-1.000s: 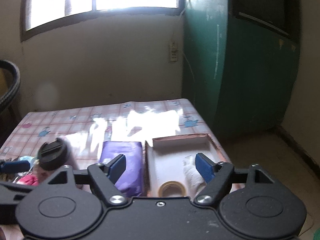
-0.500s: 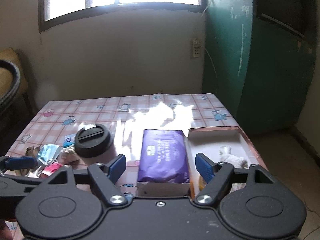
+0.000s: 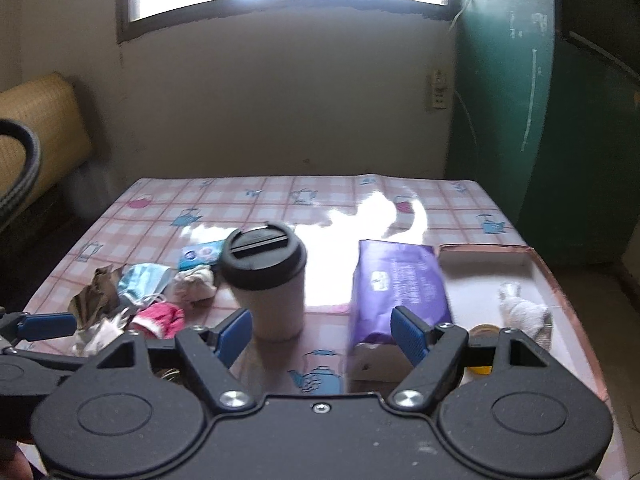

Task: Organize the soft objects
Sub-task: 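Move both open tools back over the pile of items, then grasp the white face mask with the left tool while the right tool grasps the coiled cable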

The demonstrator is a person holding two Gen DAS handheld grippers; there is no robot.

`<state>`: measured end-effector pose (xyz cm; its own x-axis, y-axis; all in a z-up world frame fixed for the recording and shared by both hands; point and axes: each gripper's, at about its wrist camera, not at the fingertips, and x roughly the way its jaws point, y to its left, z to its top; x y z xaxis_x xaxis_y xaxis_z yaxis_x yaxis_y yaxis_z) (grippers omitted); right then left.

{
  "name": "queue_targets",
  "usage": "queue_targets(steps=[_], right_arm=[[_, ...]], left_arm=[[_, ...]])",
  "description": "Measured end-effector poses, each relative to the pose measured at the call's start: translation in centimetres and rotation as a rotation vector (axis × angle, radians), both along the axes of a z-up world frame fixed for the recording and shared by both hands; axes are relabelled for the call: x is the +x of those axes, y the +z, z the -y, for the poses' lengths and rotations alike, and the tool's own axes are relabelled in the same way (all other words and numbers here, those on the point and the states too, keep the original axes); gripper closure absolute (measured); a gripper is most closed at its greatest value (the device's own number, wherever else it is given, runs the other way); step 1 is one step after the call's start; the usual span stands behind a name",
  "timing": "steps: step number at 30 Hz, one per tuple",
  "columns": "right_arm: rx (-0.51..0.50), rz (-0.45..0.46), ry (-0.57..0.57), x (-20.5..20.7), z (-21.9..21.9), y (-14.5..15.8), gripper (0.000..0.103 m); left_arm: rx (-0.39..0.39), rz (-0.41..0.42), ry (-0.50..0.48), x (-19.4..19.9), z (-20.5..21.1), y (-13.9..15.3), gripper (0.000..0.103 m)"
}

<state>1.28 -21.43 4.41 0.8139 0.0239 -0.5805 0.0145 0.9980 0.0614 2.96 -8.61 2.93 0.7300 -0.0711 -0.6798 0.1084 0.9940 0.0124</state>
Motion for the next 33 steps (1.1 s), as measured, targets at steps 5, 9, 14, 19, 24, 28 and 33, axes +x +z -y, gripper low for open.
queue_targets(steps=[5, 9, 14, 19, 24, 28, 33], right_arm=[[-0.005, -0.005, 0.034, 0.1, -1.7, -0.2, 0.013], [-0.002, -0.009, 0.053, 0.2, -3.0, -0.3, 0.013], [-0.005, -0.014, 0.081, 0.1, -4.5, -0.5, 0.013], [-0.007, -0.028, 0.113, 0.1, -6.1, -1.2, 0.013], [0.005, -0.038, 0.148, 0.1, -7.5, -2.0, 0.013], [0.029, -0.047, 0.174, 0.2, -7.9, -3.0, 0.013], [0.018, -0.103, 0.183, 0.6, -8.3, -5.5, 0.013]], left_arm=[[0.005, -0.003, 0.021, -0.4, -1.3, -0.4, 0.006], [0.005, -0.005, 0.038, -0.7, -2.3, -0.5, 0.006], [-0.001, -0.009, 0.055, -1.0, -3.6, -0.9, 0.006], [-0.006, -0.024, 0.070, -1.5, -5.1, -1.6, 0.005], [-0.001, -0.030, 0.084, -1.9, -6.4, -2.2, 0.004], [0.005, -0.045, 0.118, -2.0, -7.9, -3.0, 0.003], [0.008, -0.073, 0.173, -2.2, -10.4, -4.4, 0.003]])
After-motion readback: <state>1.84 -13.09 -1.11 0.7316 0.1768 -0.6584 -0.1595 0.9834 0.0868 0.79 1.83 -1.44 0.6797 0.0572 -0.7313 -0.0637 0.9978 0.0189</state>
